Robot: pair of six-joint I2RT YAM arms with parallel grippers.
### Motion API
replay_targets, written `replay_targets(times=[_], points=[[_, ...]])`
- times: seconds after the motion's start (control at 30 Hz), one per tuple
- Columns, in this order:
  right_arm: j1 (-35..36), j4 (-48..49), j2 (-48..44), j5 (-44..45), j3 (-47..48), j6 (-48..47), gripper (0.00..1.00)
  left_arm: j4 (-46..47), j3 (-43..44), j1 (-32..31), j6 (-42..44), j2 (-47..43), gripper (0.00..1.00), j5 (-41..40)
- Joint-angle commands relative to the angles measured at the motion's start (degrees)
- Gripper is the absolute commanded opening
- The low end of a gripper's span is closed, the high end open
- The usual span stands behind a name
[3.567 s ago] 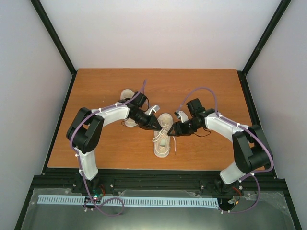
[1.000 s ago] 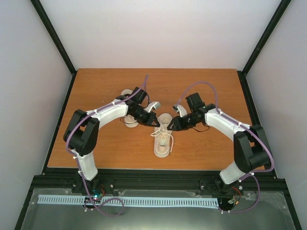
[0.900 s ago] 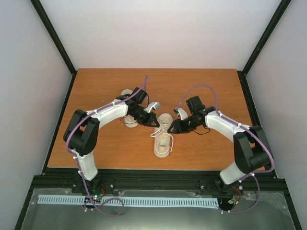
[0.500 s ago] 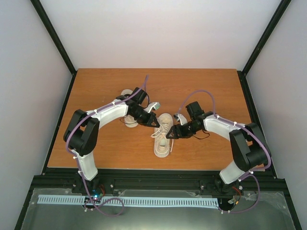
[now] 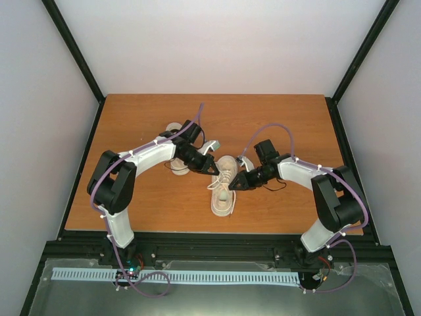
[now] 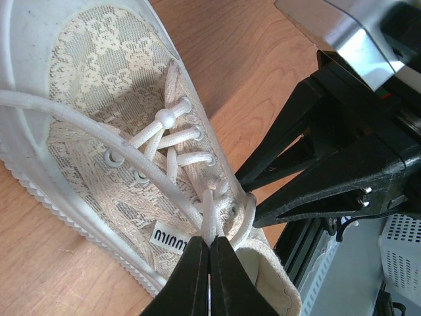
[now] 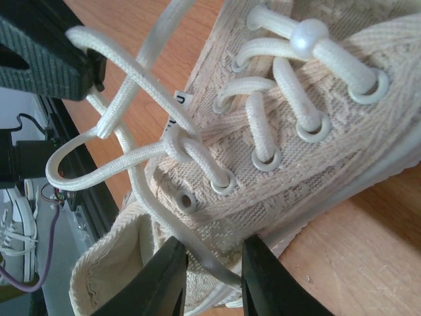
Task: Tie the shoes
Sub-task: Tie the shoelace on the shoe.
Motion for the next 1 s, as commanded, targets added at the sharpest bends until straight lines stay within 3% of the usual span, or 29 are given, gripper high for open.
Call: replay_targets(times=[0.0,0.2,0.53,0.97], points=[[-0.1,0.0,0.8,-2.0,-0.4,-0.9,0.21,0.2,1.9,-0.3,0.1,-0.5,0.01,1.2],[-0.1,-0.3,-0.7,-1.8,-0.6,-0.3,0.03,0.1,1.7,-0.3,0.3,-0.7,0.01,1.4],[0.2,-6.7,-4.3,0.7,5.6,0.8,0.03,-1.4,2.3,-0.4,2.6,-0.6,0.01,2.6],[3.4,-9.3,3.2,1.4,14.9,-0.6,0.03,-2.6,3.3,-0.8,3.2,0.1,0.01,1.7]])
